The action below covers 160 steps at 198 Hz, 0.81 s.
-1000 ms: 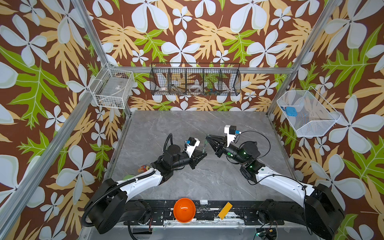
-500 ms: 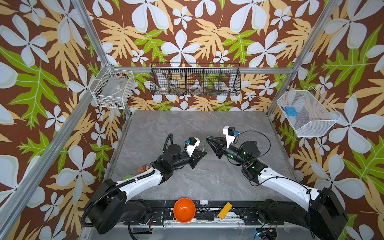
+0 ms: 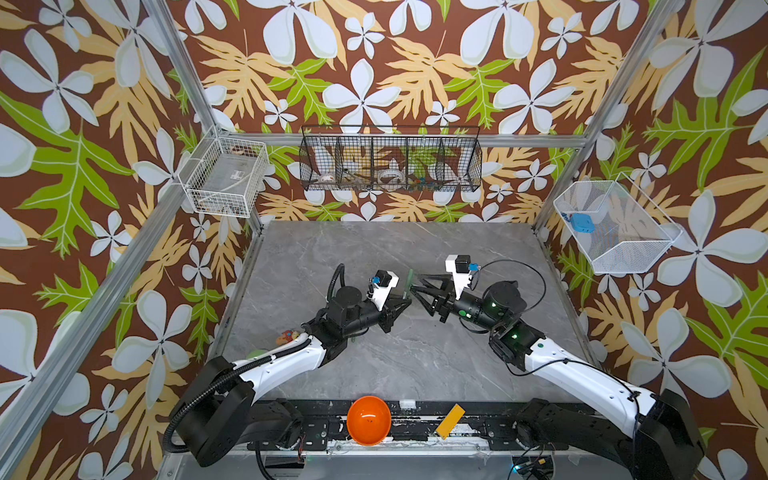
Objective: Insert the pens into the pen caps
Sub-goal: 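Lower the green cap onto the silver pen nib with the right gripper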
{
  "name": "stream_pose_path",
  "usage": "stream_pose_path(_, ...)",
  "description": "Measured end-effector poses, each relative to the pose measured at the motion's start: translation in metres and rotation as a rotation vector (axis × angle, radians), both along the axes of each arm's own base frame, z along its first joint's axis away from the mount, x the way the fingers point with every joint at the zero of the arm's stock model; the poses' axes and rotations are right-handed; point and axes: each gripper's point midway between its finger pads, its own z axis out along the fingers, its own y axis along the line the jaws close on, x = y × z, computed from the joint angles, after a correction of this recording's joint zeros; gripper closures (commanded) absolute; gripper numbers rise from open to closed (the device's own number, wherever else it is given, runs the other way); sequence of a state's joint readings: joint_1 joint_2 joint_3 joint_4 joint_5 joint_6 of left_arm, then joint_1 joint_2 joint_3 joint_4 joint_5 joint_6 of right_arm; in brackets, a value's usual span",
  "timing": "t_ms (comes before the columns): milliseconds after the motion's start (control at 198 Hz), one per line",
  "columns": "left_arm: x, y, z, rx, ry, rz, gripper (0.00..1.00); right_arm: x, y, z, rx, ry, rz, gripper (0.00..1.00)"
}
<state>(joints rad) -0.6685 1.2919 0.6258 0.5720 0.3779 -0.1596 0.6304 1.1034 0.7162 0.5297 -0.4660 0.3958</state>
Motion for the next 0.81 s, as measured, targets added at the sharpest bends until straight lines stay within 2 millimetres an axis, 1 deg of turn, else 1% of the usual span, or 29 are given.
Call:
stream_pose_path(76,0.0,0.0,-0.001,0.002,0.002,0.0,1.0,0.005,0.002,0.005,-0.021,0.0,-0.003,0.49)
stream_pose_path(147,0.0,0.0,-0.002,0.005,0.002,-0.001,1.0,0.012,0.007,0.006,-0.05,0.01,-0.002,0.5)
stream_pose_path(283,0.0,0.0,-0.003,0.007,0.005,-0.002,1.0,0.024,0.017,-0.004,-0.105,0.053,0.009,0.53)
stream_pose_path(394,0.0,0.0,-0.004,0.01,0.007,-0.002,1.0,0.026,0.022,-0.014,-0.134,0.089,0.032,0.57)
stream_pose_path(526,-0.001,0.0,-0.004,0.013,0.008,-0.003,1.0,0.026,0.024,-0.018,-0.143,0.104,0.044,0.71)
stream_pose_path(591,-0.001,0.0,-0.004,0.013,0.008,-0.008,1.0,0.026,0.024,-0.019,-0.145,0.106,0.043,0.81)
stream_pose_path(647,-0.002,0.0,-0.004,0.013,0.007,-0.009,1.0,0.027,0.024,-0.019,-0.146,0.11,0.041,0.88)
stream_pose_path(773,0.0,0.0,-0.004,0.017,0.008,0.0,1.0,0.03,0.024,-0.022,-0.159,0.116,0.034,0.99)
stream_pose_path(809,0.002,0.0,-0.003,0.017,0.006,0.005,1.0,0.031,0.025,-0.021,-0.16,0.117,0.033,1.0)
